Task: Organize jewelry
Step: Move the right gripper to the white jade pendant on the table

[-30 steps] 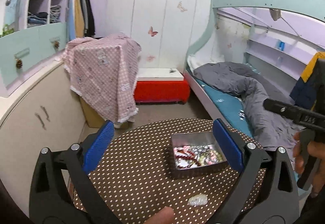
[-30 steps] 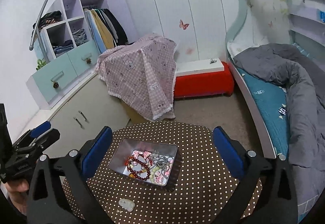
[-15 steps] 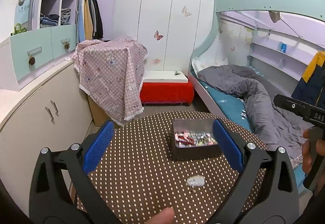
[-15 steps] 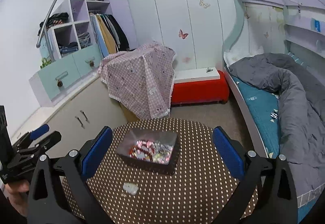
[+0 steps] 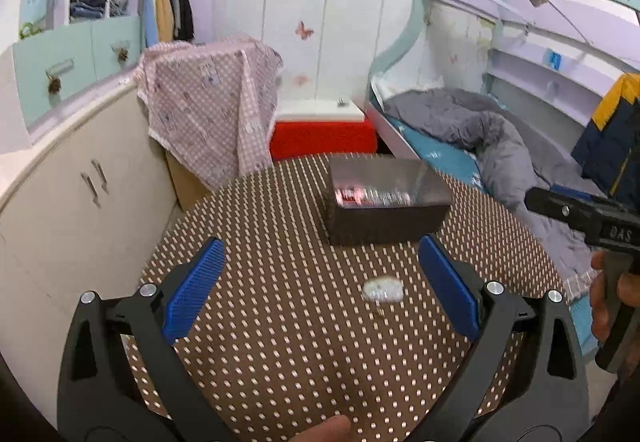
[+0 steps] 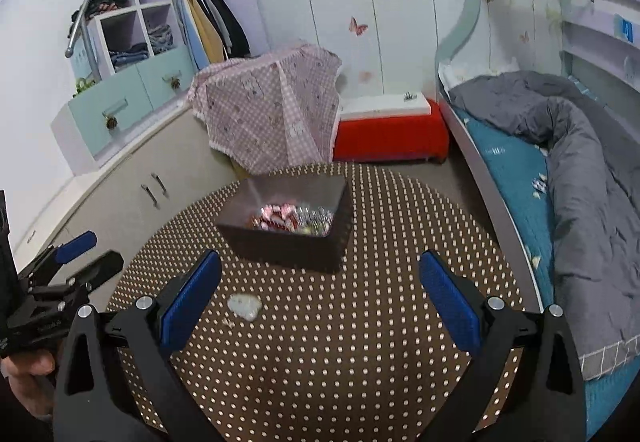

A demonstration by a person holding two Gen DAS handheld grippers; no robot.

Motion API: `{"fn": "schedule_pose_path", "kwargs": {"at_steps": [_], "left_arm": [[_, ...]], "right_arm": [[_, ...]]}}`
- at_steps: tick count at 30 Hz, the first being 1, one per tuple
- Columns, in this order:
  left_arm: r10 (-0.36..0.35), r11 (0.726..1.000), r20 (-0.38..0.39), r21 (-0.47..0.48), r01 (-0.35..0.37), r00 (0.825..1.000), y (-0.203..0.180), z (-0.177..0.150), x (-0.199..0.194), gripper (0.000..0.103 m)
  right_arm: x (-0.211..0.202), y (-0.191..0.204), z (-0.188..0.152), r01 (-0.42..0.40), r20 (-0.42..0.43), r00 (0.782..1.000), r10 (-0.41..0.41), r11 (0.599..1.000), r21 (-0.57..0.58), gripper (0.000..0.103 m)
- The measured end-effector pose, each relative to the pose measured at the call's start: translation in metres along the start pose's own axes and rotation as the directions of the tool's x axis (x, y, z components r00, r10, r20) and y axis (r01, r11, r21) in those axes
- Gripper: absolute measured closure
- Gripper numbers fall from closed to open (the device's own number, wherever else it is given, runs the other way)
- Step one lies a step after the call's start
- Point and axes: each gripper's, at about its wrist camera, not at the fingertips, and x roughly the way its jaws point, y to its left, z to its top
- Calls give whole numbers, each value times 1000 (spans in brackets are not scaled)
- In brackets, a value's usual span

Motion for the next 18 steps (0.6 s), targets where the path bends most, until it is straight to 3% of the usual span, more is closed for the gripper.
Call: {"fn": "schedule_pose_path", "kwargs": {"at_steps": [12,15,18], "left_arm": [[-71,994,-177,71,85,982,-26,-44,60,9],[-87,992,-225,72,105,971,-31,-49,77,17],[-96,991,-267,67,118,959,-33,-52,89,33]], "right_arm": [[30,-13,-32,16,-110,994,-11,999,42,8],[35,-15,-35,16,-125,992,-10,999,42,8],[39,-15,-36,14,-132,991,-8,999,45,8]]}}
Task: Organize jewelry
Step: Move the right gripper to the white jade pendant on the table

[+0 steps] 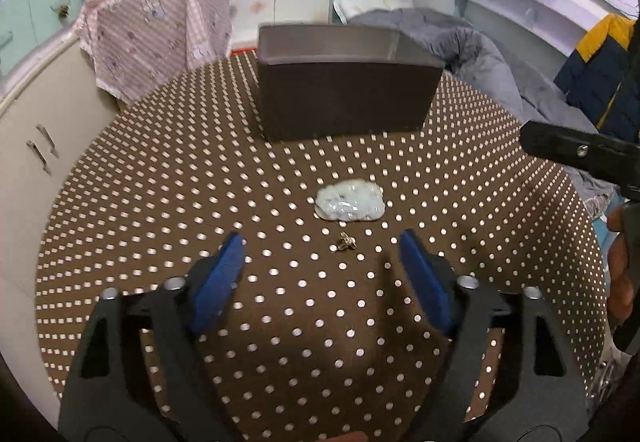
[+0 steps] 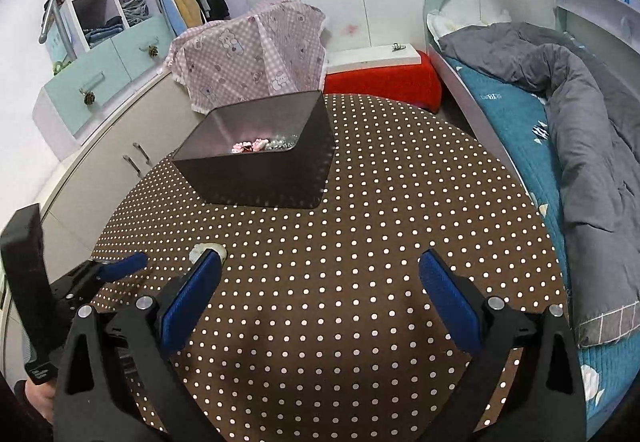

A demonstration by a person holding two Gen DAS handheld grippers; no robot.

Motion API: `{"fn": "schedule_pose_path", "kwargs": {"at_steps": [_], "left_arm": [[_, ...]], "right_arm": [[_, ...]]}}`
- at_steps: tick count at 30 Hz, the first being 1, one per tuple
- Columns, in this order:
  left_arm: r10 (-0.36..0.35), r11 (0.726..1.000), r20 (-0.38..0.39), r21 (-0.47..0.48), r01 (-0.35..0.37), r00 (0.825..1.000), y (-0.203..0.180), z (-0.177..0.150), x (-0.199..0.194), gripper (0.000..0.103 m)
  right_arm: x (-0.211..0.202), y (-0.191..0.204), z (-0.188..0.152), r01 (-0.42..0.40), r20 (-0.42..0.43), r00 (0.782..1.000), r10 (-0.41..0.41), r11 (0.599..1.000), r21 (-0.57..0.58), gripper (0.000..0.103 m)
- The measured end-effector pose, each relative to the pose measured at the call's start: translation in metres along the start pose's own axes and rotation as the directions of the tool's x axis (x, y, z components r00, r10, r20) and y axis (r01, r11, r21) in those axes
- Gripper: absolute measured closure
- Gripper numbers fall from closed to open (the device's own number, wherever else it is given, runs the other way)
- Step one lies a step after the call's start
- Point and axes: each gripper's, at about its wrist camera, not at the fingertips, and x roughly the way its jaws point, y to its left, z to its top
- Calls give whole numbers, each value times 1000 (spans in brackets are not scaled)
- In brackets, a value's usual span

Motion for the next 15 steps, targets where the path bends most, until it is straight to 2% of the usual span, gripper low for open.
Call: {"fn": "schedule_pose_path", "kwargs": {"at_steps": [1,2,5,7,8,11,15], "left_arm": [[-10,1000,-19,-5,10,1000,0,1,4,42],[-13,1000,-23,-7,13,1000,0,2,6,45],[-34,999,-21,-1,34,999,0,4,7,67],[-56,998,-22,-2,56,998,1,5,8,87],[-67,998,-24,-5,66,997,1,5,9,90],[-88,996,-20,-23,88,996,8,4,8,90],[-61,997,-4,-41,61,998,20,1,1,90]], "right_arm": [[1,0,0,-2,-2,1000,2,1000,0,8],[3,0,-1,-5,-7,1000,5,1000,-2,8],[9,4,-1,-18,-18,1000,18,1000,-15,8],[15,8,-1,-19,-31,999,18,999,-31,8],[18,10,-1,-23,-36,999,22,999,-39,8],[27,20,-1,-36,-52,998,32,997,-69,8],[40,37,-2,-63,-75,996,54,989,-133,8]]}}
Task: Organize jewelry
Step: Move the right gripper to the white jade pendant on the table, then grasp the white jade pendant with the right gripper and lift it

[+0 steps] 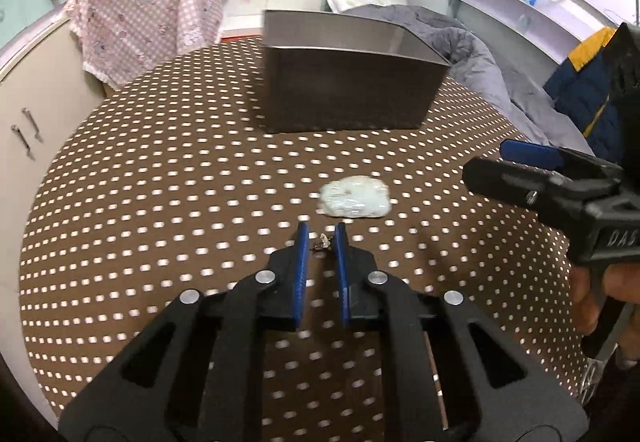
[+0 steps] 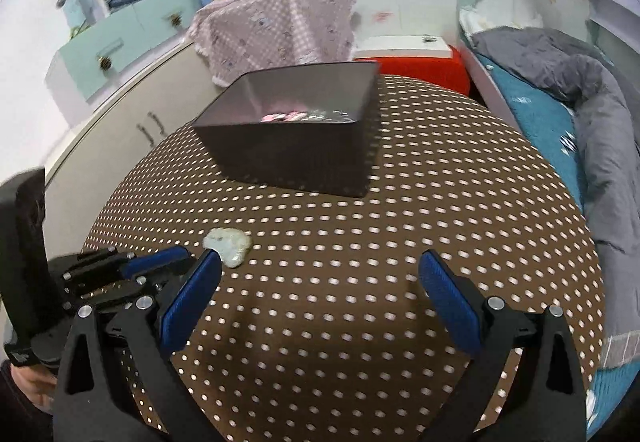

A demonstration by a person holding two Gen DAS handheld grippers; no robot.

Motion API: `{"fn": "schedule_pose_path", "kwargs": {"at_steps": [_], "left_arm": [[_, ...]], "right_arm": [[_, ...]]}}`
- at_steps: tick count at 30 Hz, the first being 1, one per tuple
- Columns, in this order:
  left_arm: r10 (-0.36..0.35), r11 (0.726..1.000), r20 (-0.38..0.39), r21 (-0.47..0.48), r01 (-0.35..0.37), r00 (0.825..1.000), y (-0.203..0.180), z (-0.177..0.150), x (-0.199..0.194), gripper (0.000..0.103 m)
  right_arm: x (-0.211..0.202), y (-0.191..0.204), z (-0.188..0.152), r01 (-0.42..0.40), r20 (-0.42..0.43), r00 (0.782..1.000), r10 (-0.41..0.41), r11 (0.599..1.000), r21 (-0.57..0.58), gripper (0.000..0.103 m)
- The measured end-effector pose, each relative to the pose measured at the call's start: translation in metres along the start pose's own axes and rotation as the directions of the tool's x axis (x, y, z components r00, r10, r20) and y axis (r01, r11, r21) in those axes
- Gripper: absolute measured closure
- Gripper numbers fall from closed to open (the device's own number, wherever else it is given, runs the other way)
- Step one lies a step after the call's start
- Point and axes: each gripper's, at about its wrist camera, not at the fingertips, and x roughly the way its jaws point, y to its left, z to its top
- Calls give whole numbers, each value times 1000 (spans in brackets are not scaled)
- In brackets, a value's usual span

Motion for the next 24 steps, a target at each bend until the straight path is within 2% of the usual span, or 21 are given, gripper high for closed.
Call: {"fn": "schedule_pose_path", "kwargs": {"at_steps": [2,8,10,11,12,13,19,24], "left_arm": [[15,1000,9,-13,-15,1000,8,-2,-4,93],[53,997,27,-58,-51,998,29,-8,-16,93],[60,996,29,-69,-58,998,33,-9,-17,93],[61,996,30,-72,-58,998,34,-9,-18,93],[59,996,31,-74,-57,998,35,-10,-18,93],[58,996,33,-75,-55,998,36,-10,-19,93],[47,996,43,-81,-44,998,35,-11,-23,93],[37,996,84,-81,-31,996,36,-6,-40,93]], "right_arm": [[10,8,2,-8,-19,1000,8,999,-33,8],[42,47,7,-42,-55,998,32,977,-209,9],[55,56,4,-45,-98,995,20,964,-261,25],[54,62,4,-27,-86,996,2,955,-294,34],[53,64,4,-43,-85,996,18,951,-307,56],[52,65,3,-50,-87,996,24,948,-313,65],[40,61,-6,-67,-90,995,42,954,-293,66],[16,49,-2,-74,-51,997,64,968,-241,66]]}}
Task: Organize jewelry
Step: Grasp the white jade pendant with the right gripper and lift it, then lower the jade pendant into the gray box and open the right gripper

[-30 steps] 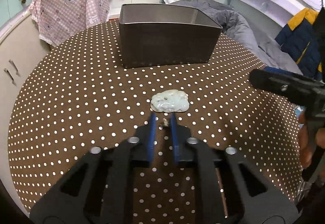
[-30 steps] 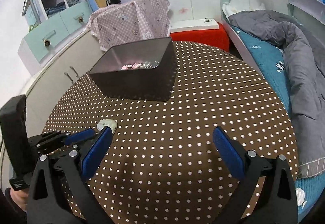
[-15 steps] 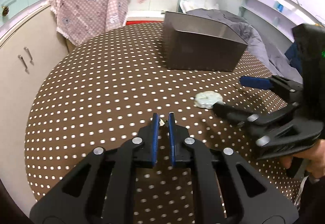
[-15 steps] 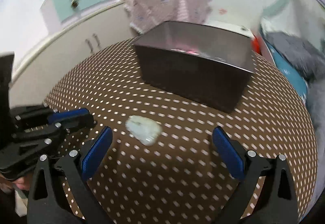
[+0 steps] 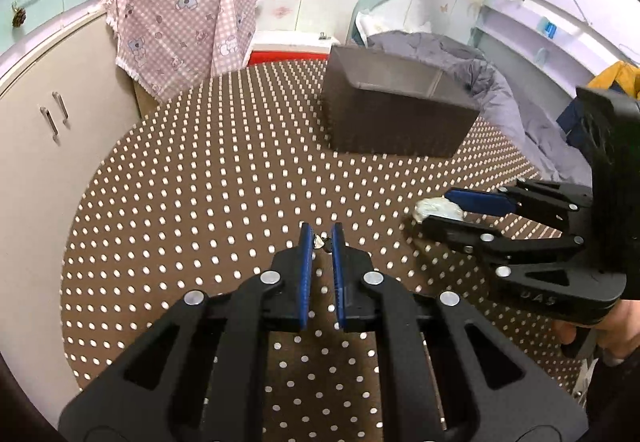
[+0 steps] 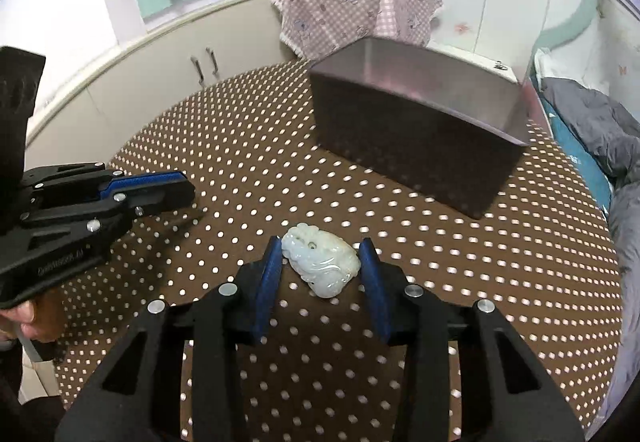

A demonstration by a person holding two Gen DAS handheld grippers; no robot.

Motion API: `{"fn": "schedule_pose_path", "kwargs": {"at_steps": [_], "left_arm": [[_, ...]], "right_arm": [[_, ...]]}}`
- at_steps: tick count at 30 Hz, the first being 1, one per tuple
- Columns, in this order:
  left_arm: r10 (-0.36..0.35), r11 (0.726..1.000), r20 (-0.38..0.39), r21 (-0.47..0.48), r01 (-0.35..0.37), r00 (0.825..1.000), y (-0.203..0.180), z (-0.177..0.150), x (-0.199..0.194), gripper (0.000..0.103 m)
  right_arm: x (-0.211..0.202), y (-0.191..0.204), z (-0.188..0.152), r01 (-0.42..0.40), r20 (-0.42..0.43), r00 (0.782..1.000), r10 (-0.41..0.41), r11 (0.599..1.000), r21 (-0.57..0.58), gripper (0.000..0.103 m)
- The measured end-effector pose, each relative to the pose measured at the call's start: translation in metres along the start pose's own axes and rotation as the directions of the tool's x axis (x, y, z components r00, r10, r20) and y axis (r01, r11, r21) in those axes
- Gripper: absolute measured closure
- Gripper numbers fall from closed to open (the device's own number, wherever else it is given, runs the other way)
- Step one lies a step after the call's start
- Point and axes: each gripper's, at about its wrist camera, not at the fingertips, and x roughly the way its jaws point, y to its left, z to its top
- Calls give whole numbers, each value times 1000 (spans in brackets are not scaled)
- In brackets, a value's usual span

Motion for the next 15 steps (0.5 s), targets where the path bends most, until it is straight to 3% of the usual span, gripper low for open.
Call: {"fn": "schedule_pose_path", "kwargs": {"at_steps": [8,15], "left_arm": [[-22,999,98,29,19,995,-2,37,-30,93],[-37,996,184,85,22,982,-20,86,-43,93]], "right_arm": [[-55,-22,24,6,123,992,-12,999,44,66],[-100,-42,72,53,242,969,-60,998,36,66]]}}
